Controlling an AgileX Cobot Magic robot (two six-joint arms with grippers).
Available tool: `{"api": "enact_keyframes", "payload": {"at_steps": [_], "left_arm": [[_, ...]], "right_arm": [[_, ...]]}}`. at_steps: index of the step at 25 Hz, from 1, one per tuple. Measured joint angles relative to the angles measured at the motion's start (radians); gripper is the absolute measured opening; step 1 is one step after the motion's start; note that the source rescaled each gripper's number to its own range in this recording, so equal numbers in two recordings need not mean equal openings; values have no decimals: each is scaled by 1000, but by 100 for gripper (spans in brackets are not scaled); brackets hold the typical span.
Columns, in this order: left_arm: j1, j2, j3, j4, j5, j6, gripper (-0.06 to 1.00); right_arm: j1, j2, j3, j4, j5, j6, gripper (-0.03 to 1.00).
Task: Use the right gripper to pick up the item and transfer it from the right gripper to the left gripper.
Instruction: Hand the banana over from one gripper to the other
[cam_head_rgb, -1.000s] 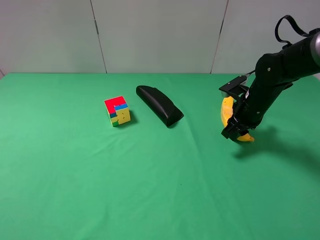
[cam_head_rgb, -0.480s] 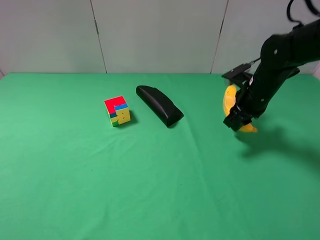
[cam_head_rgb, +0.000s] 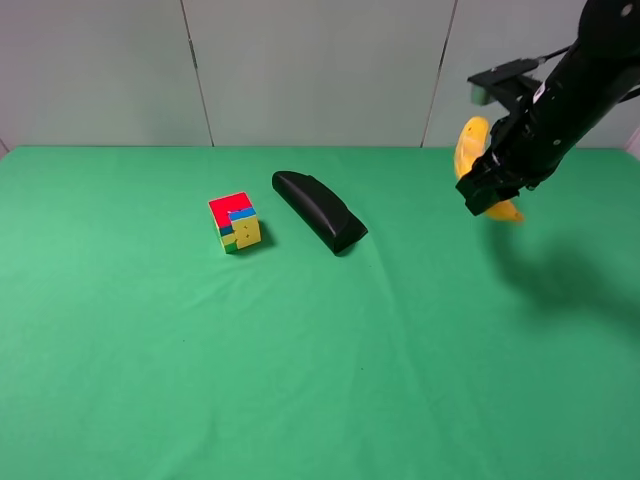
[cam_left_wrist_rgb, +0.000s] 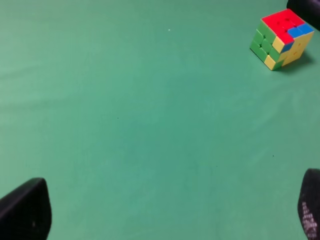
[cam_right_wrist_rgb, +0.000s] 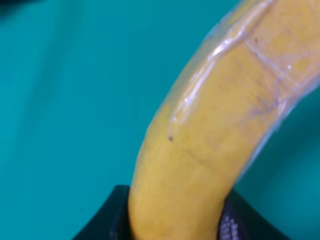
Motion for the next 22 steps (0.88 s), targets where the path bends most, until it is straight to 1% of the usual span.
{"api": "enact_keyframes", "payload": {"at_steps": [3, 10, 15, 19, 22], "left_arm": [[0, 0, 0, 0, 0, 0, 98], [0, 0, 0, 0, 0, 0, 98], [0, 0, 0, 0, 0, 0, 98], [0, 0, 0, 0, 0, 0, 98], [0, 0, 0, 0, 0, 0, 98]], "right_arm": [[66, -32, 0, 2, 20, -11, 1], [288, -46, -6, -15, 70, -14, 1], [432, -51, -8, -18, 81, -14, 1], [523, -51, -8, -20, 101, -26, 1], [574, -51, -8, -21, 105, -40, 1]]}}
